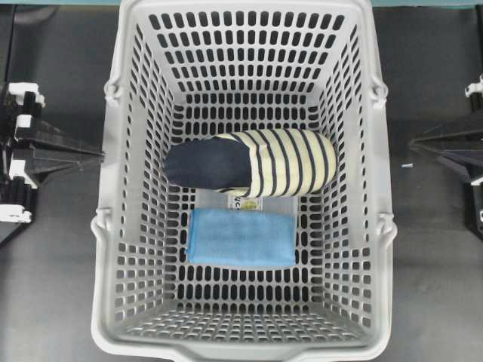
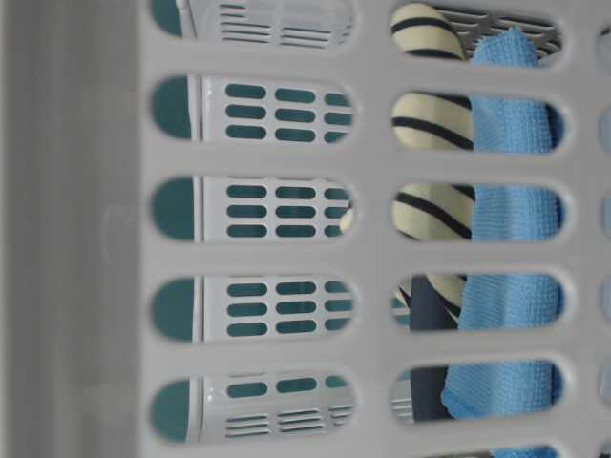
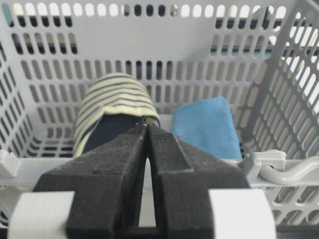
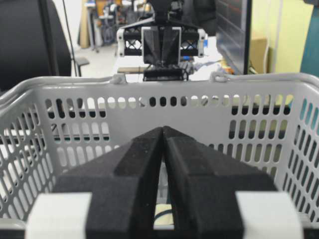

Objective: Pick up the blue cloth from the shopping basket with the left arm.

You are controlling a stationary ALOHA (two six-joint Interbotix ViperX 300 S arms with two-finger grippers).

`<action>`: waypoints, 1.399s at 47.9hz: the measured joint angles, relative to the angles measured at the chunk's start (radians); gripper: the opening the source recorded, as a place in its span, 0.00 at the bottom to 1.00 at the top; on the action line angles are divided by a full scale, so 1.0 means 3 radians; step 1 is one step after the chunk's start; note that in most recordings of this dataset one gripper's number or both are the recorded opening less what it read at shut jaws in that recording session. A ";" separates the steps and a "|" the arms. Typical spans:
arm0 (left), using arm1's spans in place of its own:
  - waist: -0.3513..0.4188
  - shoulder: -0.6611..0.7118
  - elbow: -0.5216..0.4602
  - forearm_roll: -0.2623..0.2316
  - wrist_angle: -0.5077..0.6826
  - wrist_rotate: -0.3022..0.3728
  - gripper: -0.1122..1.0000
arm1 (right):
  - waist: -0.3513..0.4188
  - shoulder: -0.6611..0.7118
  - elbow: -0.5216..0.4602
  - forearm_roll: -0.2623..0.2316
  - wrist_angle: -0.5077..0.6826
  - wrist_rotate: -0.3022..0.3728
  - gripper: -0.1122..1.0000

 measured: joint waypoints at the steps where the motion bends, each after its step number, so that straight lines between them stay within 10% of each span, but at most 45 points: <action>1: -0.0005 0.0000 0.0000 0.0000 0.0000 0.0000 0.15 | 0.0000 0.0000 0.0000 0.0000 0.0000 0.0000 0.11; 21: -0.0046 0.0353 -0.1038 0.0123 0.1600 -0.0077 0.10 | -0.0026 -0.0046 0.0000 0.0015 0.0235 0.0015 0.10; 49: -0.0297 0.2163 -0.2843 0.0123 0.3313 -0.0087 0.12 | -0.0026 -0.0082 0.0000 0.0015 0.0327 0.0112 0.10; 67: -0.0414 0.3088 -0.3554 0.0123 0.3789 -0.0654 0.91 | -0.0026 -0.0082 0.0000 0.0020 0.0327 0.0112 0.10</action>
